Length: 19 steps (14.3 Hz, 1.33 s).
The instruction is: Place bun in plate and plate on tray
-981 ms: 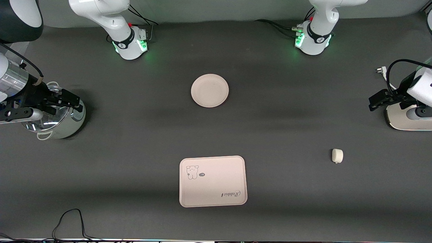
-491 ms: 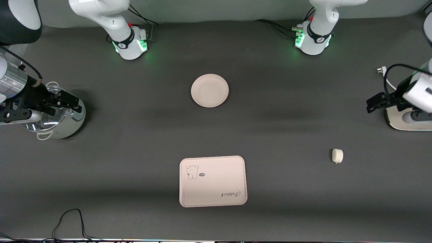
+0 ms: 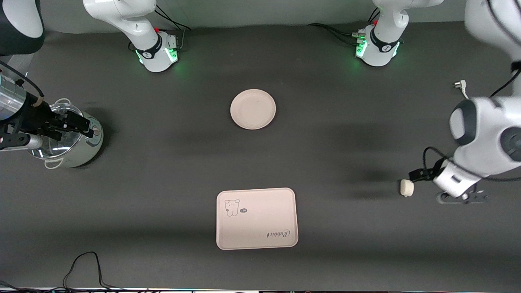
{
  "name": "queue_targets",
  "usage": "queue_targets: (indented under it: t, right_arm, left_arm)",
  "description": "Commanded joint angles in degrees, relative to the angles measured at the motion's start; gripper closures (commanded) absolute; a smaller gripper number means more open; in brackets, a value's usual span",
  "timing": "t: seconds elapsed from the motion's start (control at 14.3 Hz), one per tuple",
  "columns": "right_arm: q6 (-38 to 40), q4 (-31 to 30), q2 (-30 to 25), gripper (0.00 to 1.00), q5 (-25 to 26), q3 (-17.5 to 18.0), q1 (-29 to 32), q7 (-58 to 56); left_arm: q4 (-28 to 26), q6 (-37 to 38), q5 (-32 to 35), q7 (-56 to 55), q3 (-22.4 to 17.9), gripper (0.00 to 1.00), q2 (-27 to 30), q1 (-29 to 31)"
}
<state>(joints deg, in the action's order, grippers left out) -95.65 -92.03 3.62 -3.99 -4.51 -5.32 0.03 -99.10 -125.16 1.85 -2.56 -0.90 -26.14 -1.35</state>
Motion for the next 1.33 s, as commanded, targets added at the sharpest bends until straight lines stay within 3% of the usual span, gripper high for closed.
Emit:
queue_targets:
  t: [0.0,0.21,0.42,0.63,0.77,1.05,1.19,1.26]
  right_arm:
    - [0.9,2.1,2.2,0.00,-0.8,0.2,0.7,-1.4]
    - [0.6,2.2,2.3,0.00,-0.8,0.2,1.5,-0.8]
    - [1.0,2.1,2.3,0.00,-0.8,0.3,1.4,-1.4]
    - [1.5,1.9,2.1,0.00,-0.8,0.3,1.4,-0.9]
    - [1.3,2.2,2.3,0.00,-0.3,0.3,1.4,-0.9]
    - [0.5,3.7,4.0,0.00,-0.2,0.4,1.5,-1.1]
    - [0.6,5.1,4.0,0.00,-0.4,0.2,2.4,-1.7]
    - [0.6,5.7,4.1,0.00,-0.5,0.2,3.0,-1.7]
  left_arm:
    - [-1.1,-5.2,0.7,0.6,0.1,0.01,-3.8,0.6]
    - [-2.4,-6.9,0.8,0.8,0.1,0.01,-6.9,2.4]
    - [-9.2,-16.7,0.7,0.7,0.1,0.01,-6.7,2.5]
    - [-9.7,-17.8,0.7,0.5,0.1,0.04,-7.1,2.4]
    - [-9.8,-17.7,0.6,0.8,0.2,0.20,-7.3,2.5]
    - [-8.4,-14.9,0.1,0.5,0.3,0.79,-7.1,2.1]
    - [-8.3,-14.2,-0.1,0.5,0.4,0.97,-6.7,2.1]
    - [-8.2,-14.1,-0.2,0.4,0.5,1.00,-6.2,2.0]
